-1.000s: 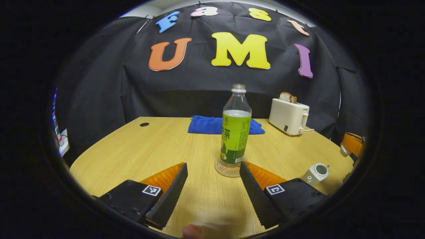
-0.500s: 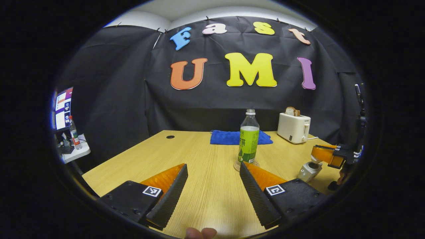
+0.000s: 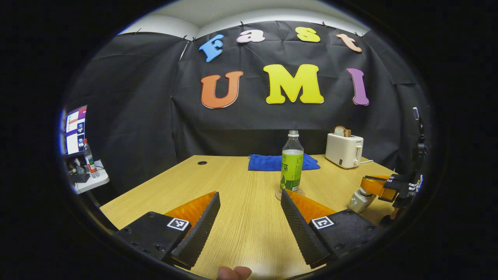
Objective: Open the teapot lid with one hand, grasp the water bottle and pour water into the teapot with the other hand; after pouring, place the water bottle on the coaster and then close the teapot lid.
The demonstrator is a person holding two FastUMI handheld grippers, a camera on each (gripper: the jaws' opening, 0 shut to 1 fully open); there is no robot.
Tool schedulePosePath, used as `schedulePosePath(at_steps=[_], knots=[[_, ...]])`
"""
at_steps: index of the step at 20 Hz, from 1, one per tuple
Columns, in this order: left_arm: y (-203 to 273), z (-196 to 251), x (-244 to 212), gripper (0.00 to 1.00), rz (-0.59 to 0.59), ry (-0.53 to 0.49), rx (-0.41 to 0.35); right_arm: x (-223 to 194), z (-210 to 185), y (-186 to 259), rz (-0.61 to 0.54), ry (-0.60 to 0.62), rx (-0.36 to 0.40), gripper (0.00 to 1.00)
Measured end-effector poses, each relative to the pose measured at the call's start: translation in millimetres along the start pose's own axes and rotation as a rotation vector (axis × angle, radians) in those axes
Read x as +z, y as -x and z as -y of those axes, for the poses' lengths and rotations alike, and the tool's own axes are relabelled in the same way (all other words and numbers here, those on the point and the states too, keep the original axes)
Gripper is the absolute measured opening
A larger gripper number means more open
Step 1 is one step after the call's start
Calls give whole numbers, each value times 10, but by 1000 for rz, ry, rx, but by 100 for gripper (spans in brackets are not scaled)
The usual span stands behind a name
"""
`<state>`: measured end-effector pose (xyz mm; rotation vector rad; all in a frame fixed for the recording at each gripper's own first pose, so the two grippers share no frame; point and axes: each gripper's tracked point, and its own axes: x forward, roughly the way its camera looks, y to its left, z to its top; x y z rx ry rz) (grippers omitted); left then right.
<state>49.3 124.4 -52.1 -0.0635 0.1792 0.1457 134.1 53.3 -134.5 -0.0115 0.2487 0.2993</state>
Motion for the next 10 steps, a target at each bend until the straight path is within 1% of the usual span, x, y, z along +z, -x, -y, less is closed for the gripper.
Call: schedulePosePath(at_steps=[6, 9, 10], knots=[[25, 34, 7, 98, 0, -6, -7, -56, -22, 16, -2, -3, 1, 0], [36, 51, 21, 98, 0, -6, -10, -62, 1, 12, -3, 7, -15, 0], [36, 59, 37, 98, 3, -7, -10, -50, 5, -6, 1, 16, -21, 1]])
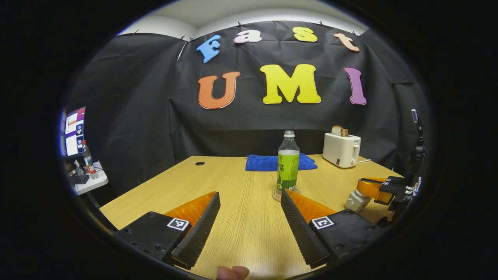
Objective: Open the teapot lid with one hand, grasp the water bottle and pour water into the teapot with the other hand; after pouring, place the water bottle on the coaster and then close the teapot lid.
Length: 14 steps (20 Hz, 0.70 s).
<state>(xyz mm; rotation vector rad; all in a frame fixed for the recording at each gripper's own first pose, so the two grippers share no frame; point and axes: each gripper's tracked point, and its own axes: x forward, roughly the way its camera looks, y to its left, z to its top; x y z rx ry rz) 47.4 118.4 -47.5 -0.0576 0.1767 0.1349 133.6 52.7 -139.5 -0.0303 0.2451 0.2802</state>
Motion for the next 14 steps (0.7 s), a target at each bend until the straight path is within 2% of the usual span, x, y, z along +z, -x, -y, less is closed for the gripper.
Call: schedulePosePath(at_steps=[1, 4, 5, 6, 7, 10, 14], knots=[[7, 6, 10, 98, 2, 1, -1, 23, -7, 20, 4, 4, 2, 5], [27, 48, 48, 98, 7, 2, -7, 166, -11, 72, 43, 8, -4, 7], [35, 68, 93, 98, 16, 0, -9, 250, -9, 114, 67, 7, -2, 12], [37, 96, 134, 98, 29, -4, -10, 317, 7, 162, 88, 7, -7, 29], [50, 149, 176, 98, 44, -9, -13, 376, 40, 236, 110, 5, -18, 39], [60, 394, 235, 98, 69, -13, -46, 550, 224, 470, 167, -24, -98, 98], [143, 762, 377, 98, 121, 22, -109, 756, 337, 865, 228, -37, -165, 98]])
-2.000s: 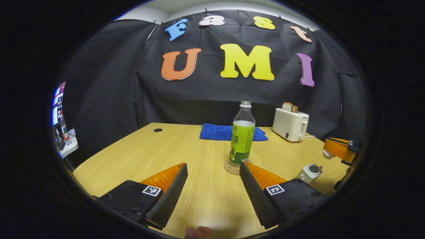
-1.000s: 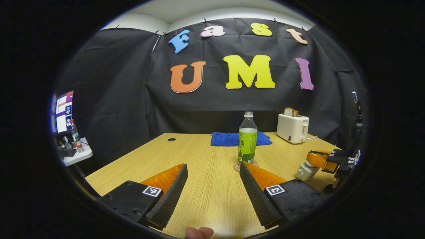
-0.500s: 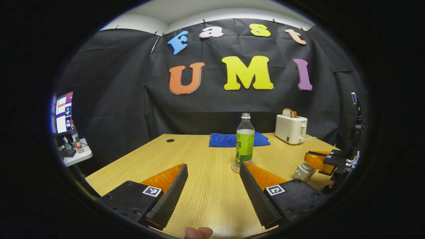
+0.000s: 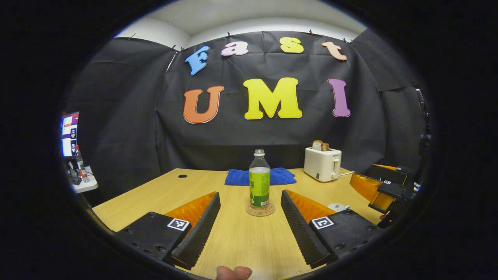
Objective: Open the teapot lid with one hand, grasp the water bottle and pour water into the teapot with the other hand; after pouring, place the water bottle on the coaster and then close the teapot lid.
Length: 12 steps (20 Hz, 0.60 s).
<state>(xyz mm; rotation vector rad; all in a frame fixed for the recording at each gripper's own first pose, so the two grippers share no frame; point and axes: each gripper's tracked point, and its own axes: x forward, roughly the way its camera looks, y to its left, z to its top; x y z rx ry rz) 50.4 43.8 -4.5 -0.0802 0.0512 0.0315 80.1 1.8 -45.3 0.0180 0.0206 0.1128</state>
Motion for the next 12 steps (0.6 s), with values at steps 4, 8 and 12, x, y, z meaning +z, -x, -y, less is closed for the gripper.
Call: schedulePosePath(at_steps=[4, 8, 12], knots=[[140, 129, 79, 98, 42, -30, -4, 202, 134, 347, 35, 3, -58, 98], [333, 154, 197, 98, 90, -33, 2, 268, 85, 587, 40, -3, -85, 97], [459, 166, 371, 98, 134, -15, 1, 333, -1, 716, 58, 9, -104, 98]])
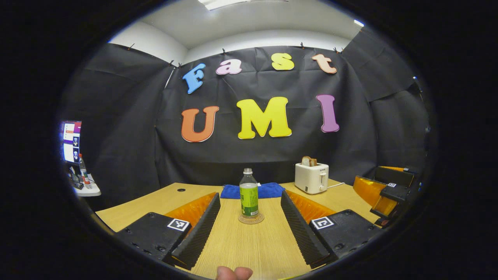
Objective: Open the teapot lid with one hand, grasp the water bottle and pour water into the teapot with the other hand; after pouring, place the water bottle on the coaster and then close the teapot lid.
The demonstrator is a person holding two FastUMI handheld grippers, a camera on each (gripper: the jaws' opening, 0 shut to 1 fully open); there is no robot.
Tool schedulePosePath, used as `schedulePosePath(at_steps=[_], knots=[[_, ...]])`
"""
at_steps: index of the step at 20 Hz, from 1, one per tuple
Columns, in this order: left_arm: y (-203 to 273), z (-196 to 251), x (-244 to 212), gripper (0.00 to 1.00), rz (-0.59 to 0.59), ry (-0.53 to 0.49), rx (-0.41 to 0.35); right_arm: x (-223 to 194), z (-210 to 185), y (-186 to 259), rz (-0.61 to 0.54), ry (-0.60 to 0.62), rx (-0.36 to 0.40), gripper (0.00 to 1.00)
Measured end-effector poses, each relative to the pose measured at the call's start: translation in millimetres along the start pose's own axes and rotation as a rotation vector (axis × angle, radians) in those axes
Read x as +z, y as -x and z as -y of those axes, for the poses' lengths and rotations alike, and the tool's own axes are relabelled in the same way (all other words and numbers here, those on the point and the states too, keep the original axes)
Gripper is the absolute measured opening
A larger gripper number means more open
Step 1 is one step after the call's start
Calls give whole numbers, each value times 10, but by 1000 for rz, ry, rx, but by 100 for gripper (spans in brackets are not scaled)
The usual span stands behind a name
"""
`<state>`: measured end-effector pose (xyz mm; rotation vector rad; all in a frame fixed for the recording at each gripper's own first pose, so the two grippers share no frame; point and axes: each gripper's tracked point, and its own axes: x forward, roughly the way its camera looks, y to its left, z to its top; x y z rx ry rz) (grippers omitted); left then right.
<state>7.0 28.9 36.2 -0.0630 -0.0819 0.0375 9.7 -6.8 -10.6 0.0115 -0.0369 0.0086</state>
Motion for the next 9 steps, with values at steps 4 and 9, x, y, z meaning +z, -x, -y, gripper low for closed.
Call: schedulePosePath(at_steps=[4, 9], knots=[[58, 24, 23, 98, 3, 18, -7, 38, -42, 63, 16, 30, -17, 98], [13, -81, -26, 98, -9, 15, 12, 15, -73, 23, 8, 18, -22, 98]])
